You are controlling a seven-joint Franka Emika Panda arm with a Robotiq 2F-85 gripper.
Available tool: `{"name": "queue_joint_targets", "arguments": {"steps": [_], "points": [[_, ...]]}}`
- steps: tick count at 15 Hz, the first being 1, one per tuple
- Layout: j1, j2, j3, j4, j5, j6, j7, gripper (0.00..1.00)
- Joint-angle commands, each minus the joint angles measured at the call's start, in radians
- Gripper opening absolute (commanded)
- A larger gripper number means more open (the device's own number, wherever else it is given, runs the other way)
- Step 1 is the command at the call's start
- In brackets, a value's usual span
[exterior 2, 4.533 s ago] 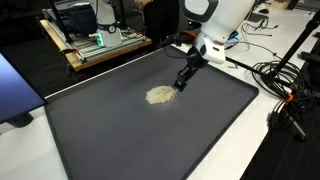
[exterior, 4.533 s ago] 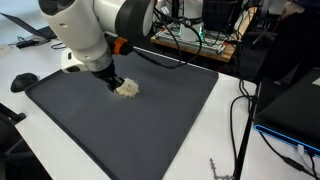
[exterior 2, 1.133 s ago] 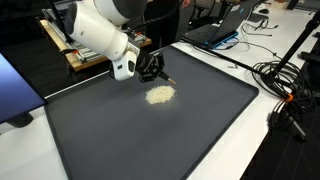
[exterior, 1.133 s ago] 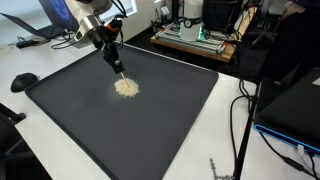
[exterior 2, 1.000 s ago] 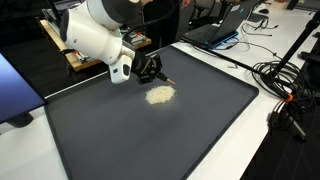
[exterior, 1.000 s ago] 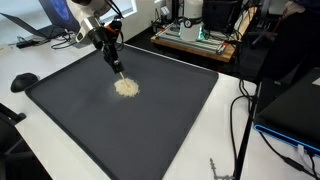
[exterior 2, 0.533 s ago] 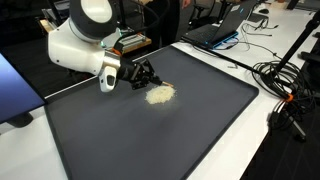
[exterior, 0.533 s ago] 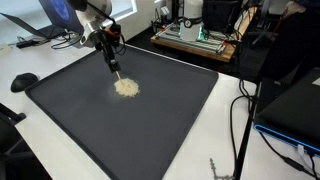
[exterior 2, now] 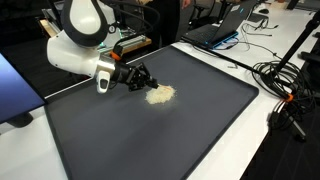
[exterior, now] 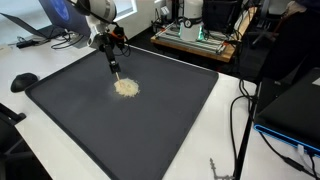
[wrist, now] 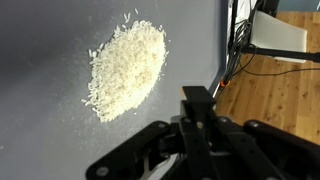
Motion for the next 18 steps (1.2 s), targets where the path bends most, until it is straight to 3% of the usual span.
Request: {"name": "queue_joint_targets", "arguments": {"steps": [1,8,18], "points": [[0.04,-0.048,-0.031,-0.087,0.093,0.038,-0.038,0.03],[0.099,-0.129,-0.051,-0.227,0.303,0.095,-0.129,0.03],[0.232,-0.219,-0.07,-0.342,0.563,0.317,-0.121,0.03]]}}
